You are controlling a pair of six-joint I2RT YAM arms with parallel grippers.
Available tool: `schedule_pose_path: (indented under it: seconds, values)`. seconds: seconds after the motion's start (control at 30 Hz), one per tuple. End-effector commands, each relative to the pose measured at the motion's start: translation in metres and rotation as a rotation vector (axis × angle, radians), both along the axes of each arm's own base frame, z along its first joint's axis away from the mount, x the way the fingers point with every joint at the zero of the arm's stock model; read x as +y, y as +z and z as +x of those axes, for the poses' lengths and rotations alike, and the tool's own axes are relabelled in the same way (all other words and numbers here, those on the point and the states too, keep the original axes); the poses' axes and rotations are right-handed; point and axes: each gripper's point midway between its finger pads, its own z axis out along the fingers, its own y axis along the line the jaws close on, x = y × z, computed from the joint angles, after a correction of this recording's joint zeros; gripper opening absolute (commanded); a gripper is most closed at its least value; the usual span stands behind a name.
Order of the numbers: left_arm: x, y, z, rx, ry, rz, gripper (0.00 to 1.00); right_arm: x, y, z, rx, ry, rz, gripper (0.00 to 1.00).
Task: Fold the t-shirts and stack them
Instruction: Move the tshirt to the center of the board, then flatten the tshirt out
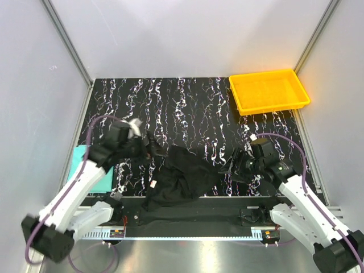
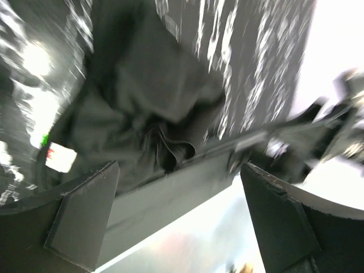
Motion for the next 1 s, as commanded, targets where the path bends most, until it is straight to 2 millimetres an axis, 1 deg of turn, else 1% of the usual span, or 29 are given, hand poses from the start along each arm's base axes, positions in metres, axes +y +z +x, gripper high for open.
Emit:
schedule_pose_path:
  seconds: [0.0,0.03,0.07,0.1,0.13,0.2,0.23,0.27,0.33,0.37,0.4,0.47,0.5,0.53,0.57,0.63,0.67,0.7,0.73,0.77,0.8,0.83,0.87,0.9,0.93,0.97]
  values:
    - [-0.037,-0.013,0.002,0.000,-0.116,0.021,0.93,0.001,0.014,0.009,-0.114,0.017,0.019,0.74]
    - [-0.048,-0.015,-0.004,0.001,-0.159,0.041,0.93,0.003,0.014,0.011,-0.115,0.025,0.022,0.75]
    - [-0.053,-0.019,-0.002,-0.002,-0.172,0.058,0.93,0.005,0.011,0.013,-0.119,0.039,0.025,0.74]
    - [-0.057,-0.026,0.000,0.004,-0.178,0.079,0.93,0.008,0.005,0.014,-0.091,0.048,0.022,0.75]
    - [-0.063,-0.040,-0.001,0.037,-0.204,0.100,0.93,0.009,0.001,0.014,-0.075,0.052,0.021,0.74]
    - [-0.070,-0.052,-0.002,0.076,-0.241,0.103,0.90,0.016,-0.006,0.016,-0.038,0.068,0.041,0.73]
    - [-0.071,-0.062,-0.003,0.110,-0.254,0.121,0.89,0.019,-0.009,0.017,-0.026,0.074,0.054,0.72]
    - [-0.072,-0.066,-0.003,0.117,-0.263,0.125,0.88,0.026,-0.015,0.018,-0.003,0.087,0.088,0.72]
    - [-0.072,-0.071,-0.005,0.130,-0.277,0.129,0.88,0.033,-0.021,0.018,0.018,0.100,0.124,0.72]
    - [-0.073,-0.075,-0.005,0.135,-0.284,0.135,0.88,0.037,-0.024,0.022,0.013,0.104,0.146,0.72]
    - [-0.074,-0.077,-0.006,0.142,-0.290,0.134,0.88,0.040,-0.031,0.020,0.044,0.115,0.154,0.72]
    - [-0.076,-0.084,-0.008,0.158,-0.300,0.131,0.85,0.045,-0.033,0.026,0.035,0.123,0.170,0.72]
    - [-0.076,-0.086,-0.011,0.168,-0.306,0.127,0.84,0.048,-0.037,0.026,0.059,0.137,0.179,0.72]
    - [-0.075,-0.090,-0.012,0.178,-0.302,0.133,0.81,0.052,-0.037,0.027,0.062,0.149,0.192,0.72]
    - [-0.073,-0.090,-0.013,0.182,-0.294,0.135,0.79,0.061,-0.033,0.029,0.055,0.189,0.198,0.73]
    - [-0.063,-0.084,-0.008,0.133,-0.243,0.159,0.78,0.072,-0.027,0.028,0.029,0.255,0.181,0.75]
    - [-0.057,-0.081,-0.008,0.121,-0.218,0.171,0.78,0.081,-0.023,0.028,-0.010,0.309,0.121,0.75]
    - [-0.048,-0.071,-0.004,0.071,-0.177,0.180,0.78,0.086,-0.021,0.028,-0.035,0.330,0.084,0.75]
    - [-0.037,-0.070,0.000,0.066,-0.137,0.192,0.79,0.090,-0.019,0.027,-0.063,0.361,0.048,0.75]
    - [-0.026,-0.072,-0.004,0.081,-0.114,0.212,0.80,0.097,-0.008,0.030,-0.120,0.405,0.008,0.75]
    - [-0.015,-0.064,-0.002,0.051,-0.076,0.213,0.80,0.104,-0.013,0.027,-0.150,0.441,-0.062,0.76]
    - [-0.001,-0.071,-0.003,0.071,-0.032,0.224,0.80,0.108,-0.012,0.027,-0.166,0.463,-0.090,0.76]
    - [0.009,-0.073,-0.007,0.089,-0.001,0.230,0.80,0.114,-0.011,0.033,-0.190,0.484,-0.134,0.76]
    - [0.016,-0.076,-0.010,0.099,0.029,0.230,0.80,0.124,-0.012,0.027,-0.195,0.527,-0.152,0.76]
    - [0.028,-0.076,-0.013,0.097,0.088,0.213,0.80,0.130,-0.014,0.026,-0.200,0.548,-0.170,0.76]
    - [0.034,-0.079,-0.018,0.105,0.113,0.207,0.80,0.138,-0.019,0.030,-0.199,0.571,-0.219,0.76]
